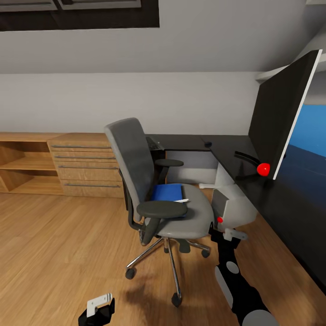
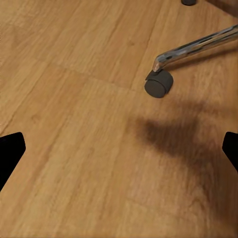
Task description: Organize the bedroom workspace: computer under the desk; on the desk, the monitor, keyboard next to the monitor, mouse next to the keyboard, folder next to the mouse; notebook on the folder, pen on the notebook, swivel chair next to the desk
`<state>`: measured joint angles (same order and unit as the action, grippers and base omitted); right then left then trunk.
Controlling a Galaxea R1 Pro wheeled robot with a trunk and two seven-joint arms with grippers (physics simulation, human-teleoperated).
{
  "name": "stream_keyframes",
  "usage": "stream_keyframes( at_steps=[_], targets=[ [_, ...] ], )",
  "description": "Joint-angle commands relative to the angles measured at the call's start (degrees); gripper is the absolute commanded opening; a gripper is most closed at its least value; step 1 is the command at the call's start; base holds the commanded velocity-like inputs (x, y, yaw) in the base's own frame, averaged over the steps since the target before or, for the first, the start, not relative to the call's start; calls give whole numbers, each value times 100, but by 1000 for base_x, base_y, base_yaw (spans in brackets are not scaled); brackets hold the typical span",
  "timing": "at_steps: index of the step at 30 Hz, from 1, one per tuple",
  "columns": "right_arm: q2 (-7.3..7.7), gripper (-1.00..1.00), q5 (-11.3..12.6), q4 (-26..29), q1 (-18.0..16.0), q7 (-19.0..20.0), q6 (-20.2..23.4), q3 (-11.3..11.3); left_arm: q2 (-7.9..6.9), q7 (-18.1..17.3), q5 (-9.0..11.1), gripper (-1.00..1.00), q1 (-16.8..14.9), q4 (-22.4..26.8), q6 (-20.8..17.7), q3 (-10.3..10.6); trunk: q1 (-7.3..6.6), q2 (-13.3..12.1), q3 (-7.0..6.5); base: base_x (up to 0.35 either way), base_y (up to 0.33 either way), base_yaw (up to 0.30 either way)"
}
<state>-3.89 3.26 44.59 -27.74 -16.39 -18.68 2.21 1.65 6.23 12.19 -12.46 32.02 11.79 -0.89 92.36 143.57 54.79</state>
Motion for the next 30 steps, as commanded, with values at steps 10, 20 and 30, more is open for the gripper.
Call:
stream_keyframes(
  at_steps=[10,20,30],
  targets=[
    [-72,100,34,-3,-3,3,-30,5,2,17,22,100,-2,-107,17,-7,-1,2,5,0,0,-140],
    [-77,100,34,-6,-3,19,-30,10,2,27,20,100,-2,-146,20,-8,-1,2,5,17,110,-73],
    [-71,100,32,-12,-3,30,-30,12,5,33,23,100,-2,-189,17,-7,-1,2,5,25,62,-3]
  ],
)
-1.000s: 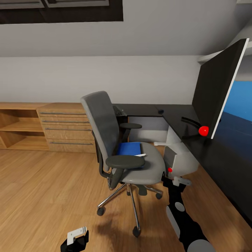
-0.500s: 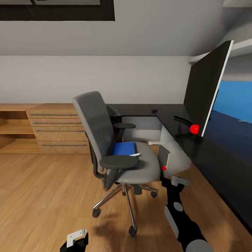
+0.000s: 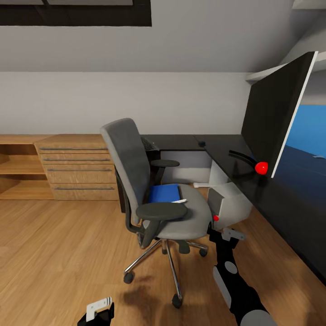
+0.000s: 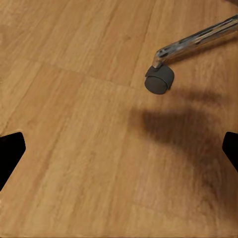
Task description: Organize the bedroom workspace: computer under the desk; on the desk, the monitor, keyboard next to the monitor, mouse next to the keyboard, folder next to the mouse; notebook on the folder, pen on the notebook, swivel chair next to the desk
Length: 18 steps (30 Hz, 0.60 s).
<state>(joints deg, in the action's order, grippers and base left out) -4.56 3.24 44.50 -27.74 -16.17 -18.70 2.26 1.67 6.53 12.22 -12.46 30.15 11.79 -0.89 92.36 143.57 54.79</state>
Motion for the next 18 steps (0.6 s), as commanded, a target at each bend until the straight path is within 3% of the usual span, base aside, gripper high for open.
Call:
stream_keyframes(
  at_steps=[1,9,18],
  targets=[
    [-2,100,31,-3,-3,8,-29,7,5,4,20,100,-3,-32,16,-8,-1,2,5,8,3,0],
    [7,100,28,5,-3,9,-29,9,9,-9,18,100,-3,-87,16,-8,-1,2,5,106,1,0],
    [8,100,27,6,-3,9,-29,11,9,-19,18,100,-3,-88,17,-8,-1,2,5,15,0,0]
  ],
)
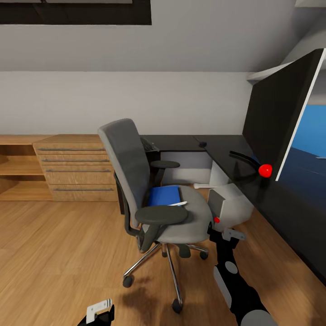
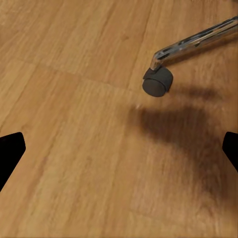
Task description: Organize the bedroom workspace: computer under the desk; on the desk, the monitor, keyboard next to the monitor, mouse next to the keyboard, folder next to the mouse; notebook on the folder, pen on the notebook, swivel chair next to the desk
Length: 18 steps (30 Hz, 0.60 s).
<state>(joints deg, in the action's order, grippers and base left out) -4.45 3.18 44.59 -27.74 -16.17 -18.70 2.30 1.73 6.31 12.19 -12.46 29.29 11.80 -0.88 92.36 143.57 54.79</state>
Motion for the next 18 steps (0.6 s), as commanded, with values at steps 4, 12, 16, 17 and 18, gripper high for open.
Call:
stream_keyframes(
  at_steps=[4,12,16,17,18],
  targets=[
    [-3,100,33,-3,-3,8,-28,7,3,3,20,100,-2,-2,16,-8,-1,2,-5,2,0,-83],
    [-3,100,33,-11,-3,8,-28,6,3,2,23,100,-2,-2,16,-8,-1,2,-38,0,0,-174],
    [-3,100,33,-11,-3,8,-33,5,3,1,26,100,-2,-2,16,-8,-1,2,-45,18,15,-83],
    [-3,100,33,-11,-3,8,-34,5,3,1,26,100,-2,-2,17,-8,-1,2,-46,83,70,-40],
    [-3,100,33,-12,-3,8,-34,6,3,1,25,100,-2,-2,17,-8,-1,2,-46,116,99,-32]
  ],
)
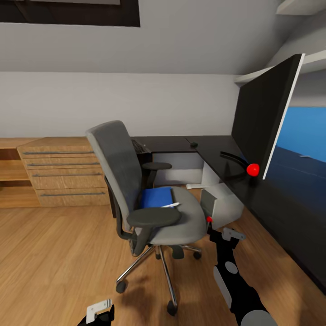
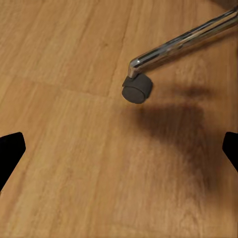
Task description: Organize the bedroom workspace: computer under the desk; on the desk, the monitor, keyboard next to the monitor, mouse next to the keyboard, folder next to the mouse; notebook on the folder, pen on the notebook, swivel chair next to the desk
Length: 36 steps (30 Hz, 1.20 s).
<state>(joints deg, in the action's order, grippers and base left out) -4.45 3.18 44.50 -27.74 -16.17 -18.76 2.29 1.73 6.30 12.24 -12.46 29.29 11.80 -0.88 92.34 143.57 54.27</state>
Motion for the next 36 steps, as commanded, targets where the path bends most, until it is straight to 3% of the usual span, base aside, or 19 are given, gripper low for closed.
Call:
stream_keyframes(
  at_steps=[1,27,36],
  targets=[
    [-4,100,33,-3,-3,9,-29,8,3,2,22,100,-2,-4,19,-8,0,2,5,164,140,-20],
    [12,100,33,6,-3,5,-15,12,3,3,24,100,-2,-55,15,-8,0,2,4,45,34,-3],
    [21,100,117,181,-4,29,383,152,3,6,22,100,-2,-55,16,-8,0,2,4,0,0,0]
  ],
)
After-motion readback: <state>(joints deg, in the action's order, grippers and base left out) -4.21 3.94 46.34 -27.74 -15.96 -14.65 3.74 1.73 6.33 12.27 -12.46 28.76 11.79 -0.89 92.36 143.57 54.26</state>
